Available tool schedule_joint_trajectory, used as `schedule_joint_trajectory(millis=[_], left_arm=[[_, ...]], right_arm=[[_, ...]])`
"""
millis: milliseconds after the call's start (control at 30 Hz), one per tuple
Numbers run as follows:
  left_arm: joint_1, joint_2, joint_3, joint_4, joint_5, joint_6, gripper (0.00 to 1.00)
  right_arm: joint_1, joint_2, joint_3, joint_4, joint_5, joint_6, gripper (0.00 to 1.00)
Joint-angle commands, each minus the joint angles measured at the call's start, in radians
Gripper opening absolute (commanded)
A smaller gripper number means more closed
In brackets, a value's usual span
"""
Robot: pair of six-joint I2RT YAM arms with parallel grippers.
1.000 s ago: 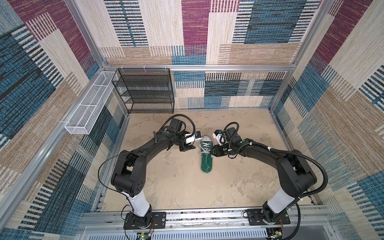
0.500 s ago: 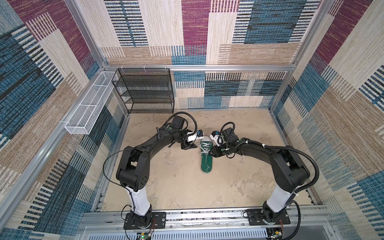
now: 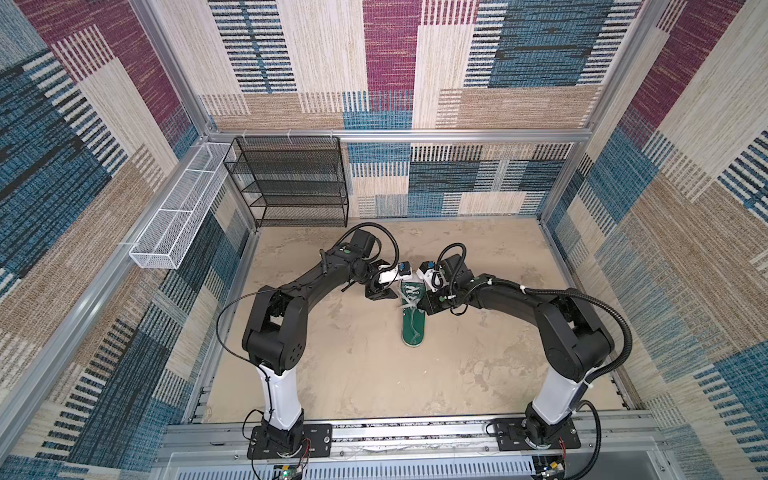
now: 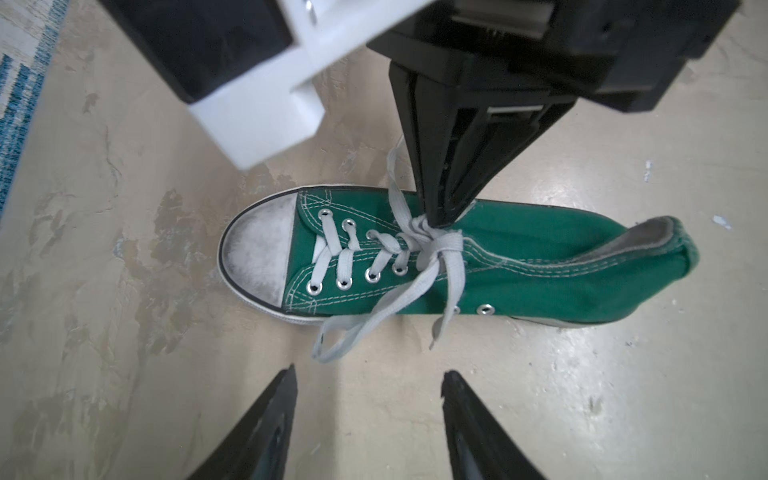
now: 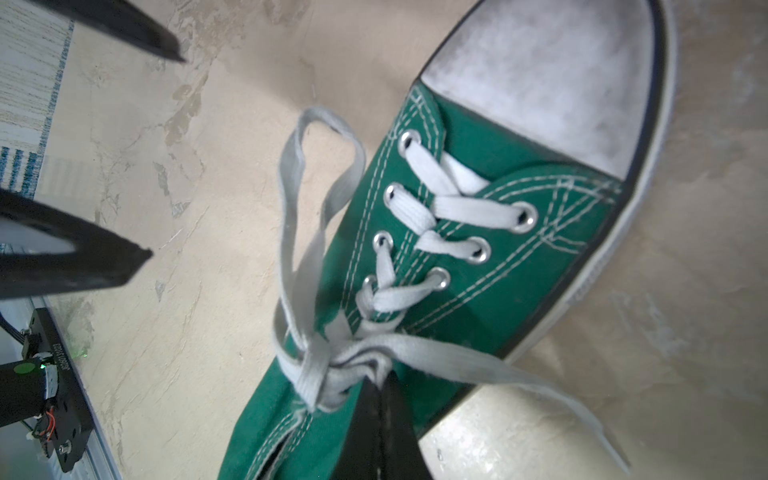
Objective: Tie the shoes
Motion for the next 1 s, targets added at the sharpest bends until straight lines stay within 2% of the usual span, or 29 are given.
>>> schedule_joint_trajectory(millis=[0, 233, 500, 833, 900, 967], left_arm=[[-0.011, 0.020, 0.018, -0.051, 0.009, 0.084, 0.61], [-0.040, 0.071, 0.057, -0.054, -0.015, 0.171, 0.59], [-0.044, 0.129, 0.122, -0.107, 0.013, 0.248, 0.39], [-0.062, 0.158, 0.119, -0.113, 0.013, 0.282, 0.37], [-0.069, 0.168, 0.126, -0.114, -0.004, 0.285, 0.27], [-0.075, 0.180, 0.134, -0.114, -0.026, 0.281, 0.11]], right_arm=[[0.002, -0.019, -0.008, 0.005, 0.001, -0.002, 0.00], [0.002, -0.026, -0.016, 0.021, -0.018, 0.014, 0.00], [0.004, -0.031, -0.024, 0.028, -0.024, 0.016, 0.00], [0.005, -0.029, -0.021, 0.039, -0.039, 0.023, 0.00], [0.004, -0.029, -0.021, 0.038, -0.039, 0.022, 0.00], [0.003, -0.031, -0.023, 0.033, -0.033, 0.023, 0.00]])
